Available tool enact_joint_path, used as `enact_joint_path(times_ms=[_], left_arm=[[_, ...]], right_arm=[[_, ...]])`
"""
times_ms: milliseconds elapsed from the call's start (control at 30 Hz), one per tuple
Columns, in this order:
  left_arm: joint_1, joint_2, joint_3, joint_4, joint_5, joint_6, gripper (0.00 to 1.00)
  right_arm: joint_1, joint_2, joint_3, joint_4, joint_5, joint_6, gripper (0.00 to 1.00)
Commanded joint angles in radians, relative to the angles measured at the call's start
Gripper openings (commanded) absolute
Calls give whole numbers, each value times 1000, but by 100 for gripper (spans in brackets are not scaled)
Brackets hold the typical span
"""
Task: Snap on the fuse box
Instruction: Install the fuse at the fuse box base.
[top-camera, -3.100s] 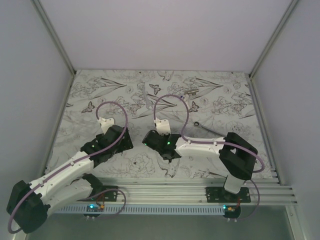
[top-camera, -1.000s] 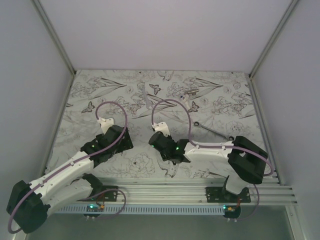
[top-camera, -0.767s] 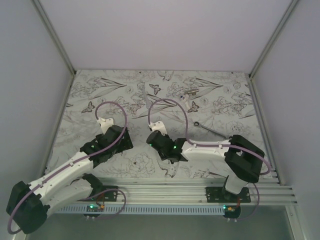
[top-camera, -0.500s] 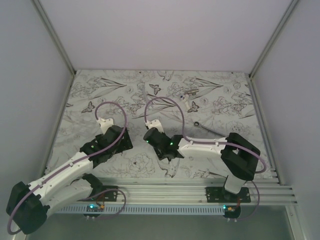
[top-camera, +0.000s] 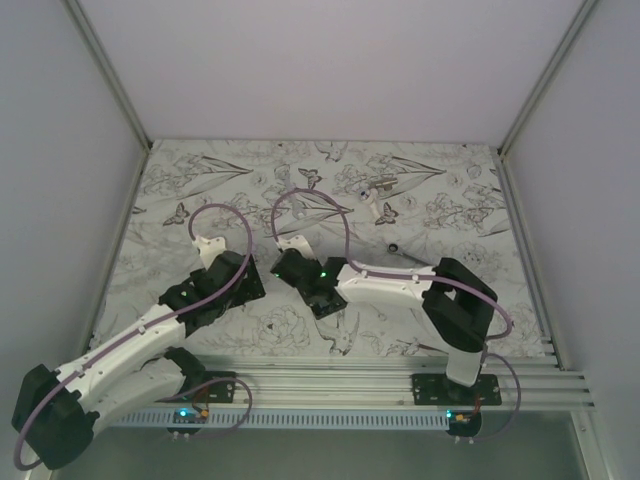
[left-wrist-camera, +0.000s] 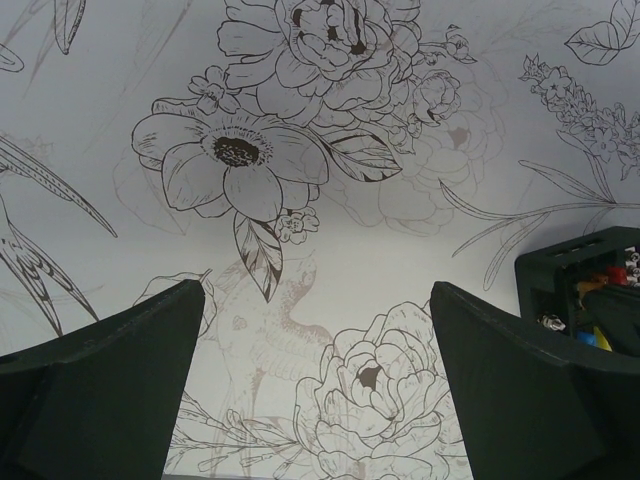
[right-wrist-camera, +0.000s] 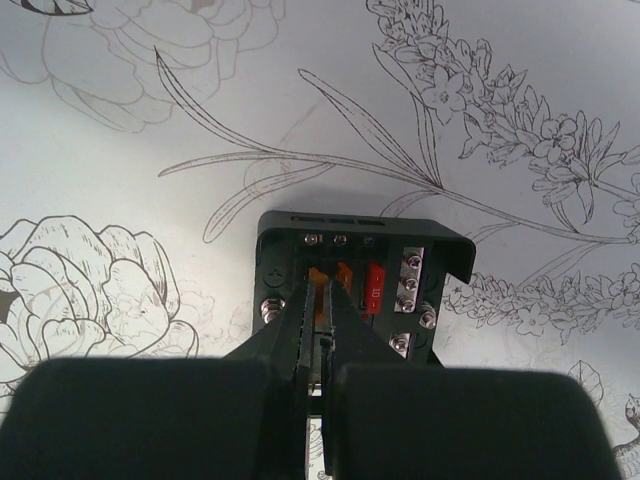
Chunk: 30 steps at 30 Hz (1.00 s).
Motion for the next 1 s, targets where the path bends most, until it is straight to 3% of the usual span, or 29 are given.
enact_joint_path(times_ms=[0, 200, 533, 967], left_arm=[[7, -4, 7, -30, -29, -16, 100], [7, -10, 6, -34, -29, -20, 100], [7, -29, 4, -39, -29, -23, 100], [7, -35, 4, -44, -31, -23, 100]], right_arm=[[10, 88, 38, -105, -49, -5, 0], [9, 121, 83, -154, -70, 8, 0], [9, -44, 10, -120, 26, 26, 0], [9, 6, -31, -88, -6, 49, 0]])
